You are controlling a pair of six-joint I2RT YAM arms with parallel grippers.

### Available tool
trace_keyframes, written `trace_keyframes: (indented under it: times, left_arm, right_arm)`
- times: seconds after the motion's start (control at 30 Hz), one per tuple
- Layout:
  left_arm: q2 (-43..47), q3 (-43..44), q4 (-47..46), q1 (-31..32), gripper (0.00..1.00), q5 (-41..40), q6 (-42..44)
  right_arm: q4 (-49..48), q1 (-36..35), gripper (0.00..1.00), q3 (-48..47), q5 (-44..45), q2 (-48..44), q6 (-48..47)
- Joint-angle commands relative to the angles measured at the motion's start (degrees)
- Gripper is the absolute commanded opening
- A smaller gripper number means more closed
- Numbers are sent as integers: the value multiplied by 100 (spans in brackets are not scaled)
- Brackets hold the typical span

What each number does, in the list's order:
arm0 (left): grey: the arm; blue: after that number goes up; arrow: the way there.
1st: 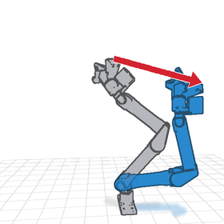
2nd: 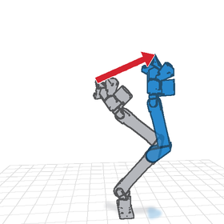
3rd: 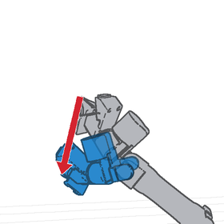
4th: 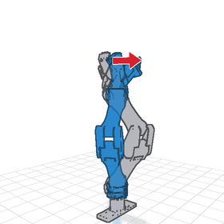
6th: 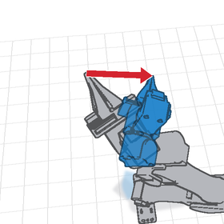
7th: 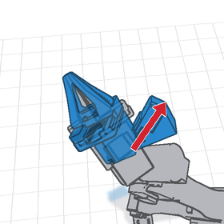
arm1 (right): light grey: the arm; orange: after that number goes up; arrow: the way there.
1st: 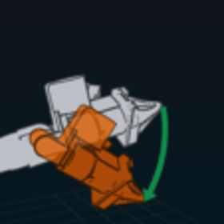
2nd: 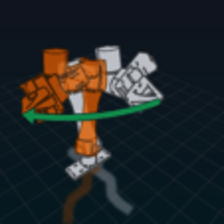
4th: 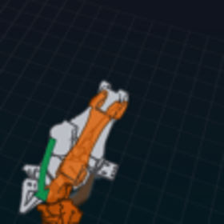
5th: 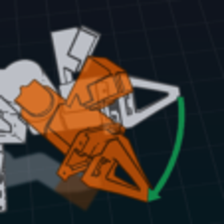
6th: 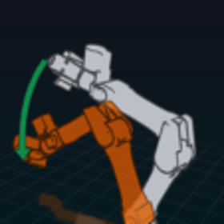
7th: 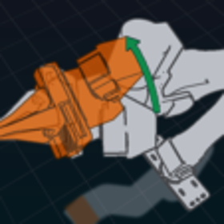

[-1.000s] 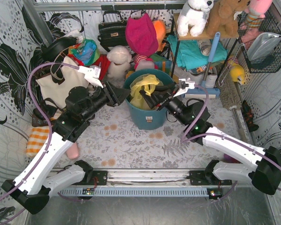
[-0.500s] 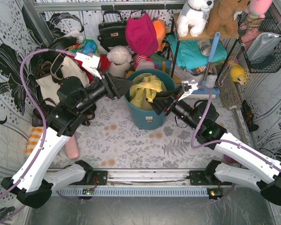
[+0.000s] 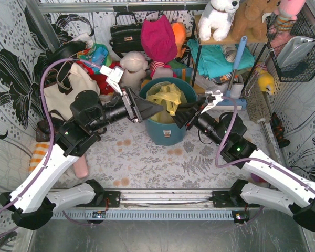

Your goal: Tie the trash bag

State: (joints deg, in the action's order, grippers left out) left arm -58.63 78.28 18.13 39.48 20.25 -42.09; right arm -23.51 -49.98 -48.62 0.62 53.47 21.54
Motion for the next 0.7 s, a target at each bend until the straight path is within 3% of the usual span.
trace_keyframes:
  times: [0.0, 0.23, 0.33, 0.43, 0.67]
  left_arm:
    - [13, -116, 119, 409, 54, -744, -426]
    - [6, -310, -63, 963, 56, -1825, -643]
    - [-7, -469, -265, 1105, 57, -2248, -741]
    - [-61, -604, -543, 1177, 58, -2433, -824]
    - [-295, -620, -786, 1353, 58, -2713, -859]
  right_arm:
    - [-213, -30, 36, -184, 208, 89, -46]
    - [-377, -25, 33, -277, -54, 267, -45]
    - [-400, -23, 26, -295, -71, 325, -45]
    - [-396, -26, 16, -326, -91, 389, -58]
    - [-374, -30, 12, -435, -274, 594, -118]
